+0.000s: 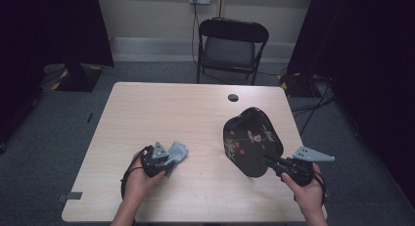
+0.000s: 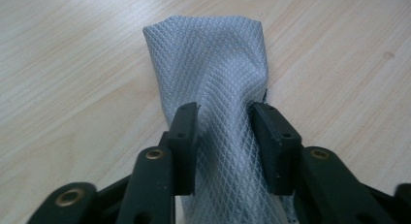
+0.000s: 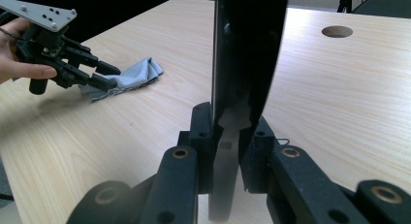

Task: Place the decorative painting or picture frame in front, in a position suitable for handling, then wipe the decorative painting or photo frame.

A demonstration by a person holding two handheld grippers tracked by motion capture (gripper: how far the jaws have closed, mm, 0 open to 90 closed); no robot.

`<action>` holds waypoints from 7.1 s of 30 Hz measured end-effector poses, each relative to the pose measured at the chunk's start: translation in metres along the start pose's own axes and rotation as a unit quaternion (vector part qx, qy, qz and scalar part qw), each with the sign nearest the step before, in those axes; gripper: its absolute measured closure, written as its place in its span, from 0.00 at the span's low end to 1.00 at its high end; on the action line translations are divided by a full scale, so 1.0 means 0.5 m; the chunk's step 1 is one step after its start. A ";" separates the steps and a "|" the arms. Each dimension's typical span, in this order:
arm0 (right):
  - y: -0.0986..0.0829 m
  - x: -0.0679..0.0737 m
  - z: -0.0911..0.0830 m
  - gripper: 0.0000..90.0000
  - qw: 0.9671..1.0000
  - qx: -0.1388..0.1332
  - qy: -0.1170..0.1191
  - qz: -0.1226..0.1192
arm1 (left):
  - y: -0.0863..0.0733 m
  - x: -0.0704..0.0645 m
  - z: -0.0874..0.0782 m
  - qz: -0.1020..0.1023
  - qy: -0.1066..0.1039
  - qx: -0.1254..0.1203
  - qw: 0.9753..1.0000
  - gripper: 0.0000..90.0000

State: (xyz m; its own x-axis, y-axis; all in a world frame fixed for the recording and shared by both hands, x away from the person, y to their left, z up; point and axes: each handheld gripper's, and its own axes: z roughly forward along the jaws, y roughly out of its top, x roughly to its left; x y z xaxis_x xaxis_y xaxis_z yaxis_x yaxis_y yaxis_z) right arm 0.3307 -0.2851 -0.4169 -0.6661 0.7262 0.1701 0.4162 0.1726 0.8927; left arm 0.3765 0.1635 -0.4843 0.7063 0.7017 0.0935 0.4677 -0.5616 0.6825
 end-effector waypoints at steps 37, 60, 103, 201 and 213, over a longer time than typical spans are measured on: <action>0.002 -0.004 0.001 0.88 1.000 -0.001 0.000 0.005 | 0.225 -0.055 -0.082 0.000 -0.063 -0.118 0.991 0.87; 0.003 -0.004 0.002 0.88 1.000 0.000 0.000 0.003 | 0.354 -0.115 -0.019 0.033 -0.092 -0.137 0.986 0.87; 0.007 0.002 0.004 0.88 1.000 0.004 -0.002 -0.003 | 0.199 -0.138 0.128 0.021 -0.099 -0.004 0.995 0.87; 0.009 0.003 0.009 0.88 1.000 0.004 -0.002 -0.005 | 0.193 -0.163 0.115 0.017 -0.109 -0.001 0.994 0.87; 0.009 0.004 0.009 0.88 1.000 0.005 -0.003 -0.004 | 0.285 -0.113 -0.011 0.013 -0.082 -0.093 0.992 0.87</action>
State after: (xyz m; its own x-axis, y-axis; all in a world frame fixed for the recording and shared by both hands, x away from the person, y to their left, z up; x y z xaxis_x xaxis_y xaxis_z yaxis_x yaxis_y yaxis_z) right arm 0.3342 -0.2798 -0.4145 -0.6662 0.7282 0.1609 0.4175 0.1854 0.8896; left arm 0.4004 0.0464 -0.3883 0.8016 0.5978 0.0040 0.3524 -0.4779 0.8046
